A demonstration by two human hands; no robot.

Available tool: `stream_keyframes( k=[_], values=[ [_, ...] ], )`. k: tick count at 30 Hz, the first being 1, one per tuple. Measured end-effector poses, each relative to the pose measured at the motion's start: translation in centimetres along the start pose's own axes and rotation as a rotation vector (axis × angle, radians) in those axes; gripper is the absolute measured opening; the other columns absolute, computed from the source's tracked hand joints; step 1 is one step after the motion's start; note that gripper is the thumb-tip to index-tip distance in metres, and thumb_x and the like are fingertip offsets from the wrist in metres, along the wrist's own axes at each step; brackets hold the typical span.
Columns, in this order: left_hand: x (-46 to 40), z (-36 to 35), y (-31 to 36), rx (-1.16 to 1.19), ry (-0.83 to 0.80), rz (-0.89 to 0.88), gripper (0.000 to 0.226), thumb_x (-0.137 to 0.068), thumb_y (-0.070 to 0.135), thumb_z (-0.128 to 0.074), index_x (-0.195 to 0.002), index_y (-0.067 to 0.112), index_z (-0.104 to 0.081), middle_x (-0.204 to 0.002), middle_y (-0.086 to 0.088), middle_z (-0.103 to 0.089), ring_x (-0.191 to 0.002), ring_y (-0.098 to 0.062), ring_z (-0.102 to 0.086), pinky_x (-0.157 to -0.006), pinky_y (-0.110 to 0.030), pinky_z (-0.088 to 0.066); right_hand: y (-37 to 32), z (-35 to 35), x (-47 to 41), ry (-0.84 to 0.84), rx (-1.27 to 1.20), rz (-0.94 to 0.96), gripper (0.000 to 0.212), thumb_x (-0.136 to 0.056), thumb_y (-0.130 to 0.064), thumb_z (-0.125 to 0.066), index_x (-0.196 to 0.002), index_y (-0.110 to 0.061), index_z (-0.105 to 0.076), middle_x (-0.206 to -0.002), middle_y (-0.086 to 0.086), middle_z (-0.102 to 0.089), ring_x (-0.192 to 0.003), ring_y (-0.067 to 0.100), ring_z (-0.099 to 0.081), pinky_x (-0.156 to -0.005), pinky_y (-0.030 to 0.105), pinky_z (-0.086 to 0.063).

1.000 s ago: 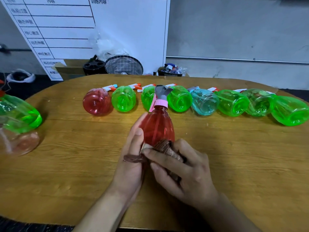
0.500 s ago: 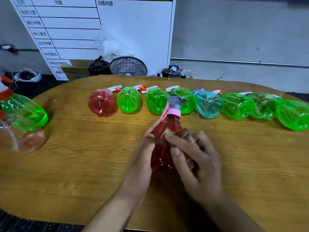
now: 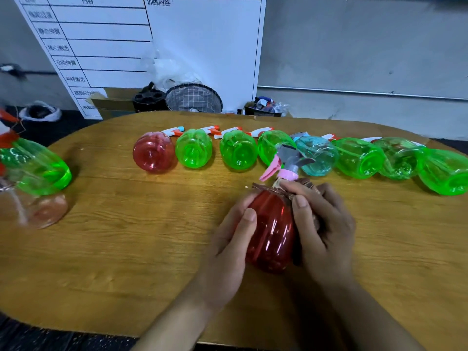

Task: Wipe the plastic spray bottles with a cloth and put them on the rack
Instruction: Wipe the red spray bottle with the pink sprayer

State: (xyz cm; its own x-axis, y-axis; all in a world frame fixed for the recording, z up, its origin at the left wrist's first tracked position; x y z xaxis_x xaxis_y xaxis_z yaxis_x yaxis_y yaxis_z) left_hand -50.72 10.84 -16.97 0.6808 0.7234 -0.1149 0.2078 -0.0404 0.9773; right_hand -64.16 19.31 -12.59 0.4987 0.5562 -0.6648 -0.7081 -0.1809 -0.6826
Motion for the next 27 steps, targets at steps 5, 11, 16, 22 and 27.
stream_keyframes(
  k=[5,11,16,22,27],
  values=[
    [-0.4,0.9,-0.3,0.076,0.045,0.004,0.040,-0.106,0.042,-0.043,-0.139,0.043,-0.066,-0.149,0.003,-0.064,-0.145,-0.019,-0.054,-0.124,-0.056,-0.035,-2.2,-1.2,1.4,-0.062,0.058,0.124,0.029,-0.101,-0.028,-0.061,-0.125,-0.020,-0.074,-0.092,0.001,-0.051,-0.079,0.006,-0.052,-0.071,0.015,-0.043],
    [-0.8,2.2,-0.4,0.209,0.074,0.056,0.049,-0.109,0.044,-0.041,-0.154,0.028,-0.052,-0.152,-0.003,-0.062,-0.144,-0.023,-0.055,-0.120,-0.039,-0.044,-5.5,-3.7,3.9,-0.163,0.145,0.407,0.023,-0.096,-0.025,-0.074,-0.117,-0.022,-0.081,-0.086,0.006,-0.059,-0.072,0.015,-0.059,-0.058,0.031,-0.053],
    [-0.4,1.6,0.3,0.214,0.058,0.090,0.073,-0.094,0.064,-0.066,-0.156,0.030,-0.049,-0.152,-0.010,-0.060,-0.143,-0.029,-0.056,-0.118,-0.047,-0.042,-5.2,-2.4,2.8,-0.138,0.012,0.309,0.024,-0.096,-0.019,-0.070,-0.119,-0.019,-0.078,-0.091,-0.002,-0.053,-0.073,-0.002,-0.049,-0.065,0.014,-0.046],
    [0.1,0.0,0.1,0.242,-0.053,0.121,0.071,-0.086,0.046,-0.079,-0.152,0.040,-0.053,-0.147,-0.002,-0.064,-0.134,-0.024,-0.064,-0.097,-0.044,-0.061,-1.5,0.8,-0.2,0.075,-0.186,-0.011,0.027,-0.101,-0.019,-0.057,-0.125,-0.015,-0.067,-0.117,0.000,-0.067,-0.107,0.016,-0.064,-0.092,0.028,-0.047],
    [0.4,-0.7,-0.4,0.242,-0.099,0.120,0.047,-0.097,0.040,-0.056,-0.144,0.045,-0.062,-0.152,0.009,-0.060,-0.142,-0.014,-0.056,-0.110,-0.036,-0.053,0.3,0.9,-0.8,0.045,-0.206,-0.127,0.028,-0.106,-0.022,-0.054,-0.127,-0.018,-0.071,-0.120,-0.002,-0.071,-0.116,0.025,-0.065,-0.099,0.035,-0.049]
  ],
)
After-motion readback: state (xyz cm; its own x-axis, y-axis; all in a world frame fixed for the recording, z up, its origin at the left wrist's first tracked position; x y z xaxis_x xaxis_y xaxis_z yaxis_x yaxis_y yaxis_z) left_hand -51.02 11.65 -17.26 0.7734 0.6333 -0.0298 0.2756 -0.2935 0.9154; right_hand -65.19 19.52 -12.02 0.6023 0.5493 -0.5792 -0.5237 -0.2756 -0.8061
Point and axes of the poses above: each hand's wrist, its own x-axis away from the middle knuckle, its own z-axis out of the back of the hand, y = z × x, the point moved 8 cm from there along -x, towards the middle knuckle
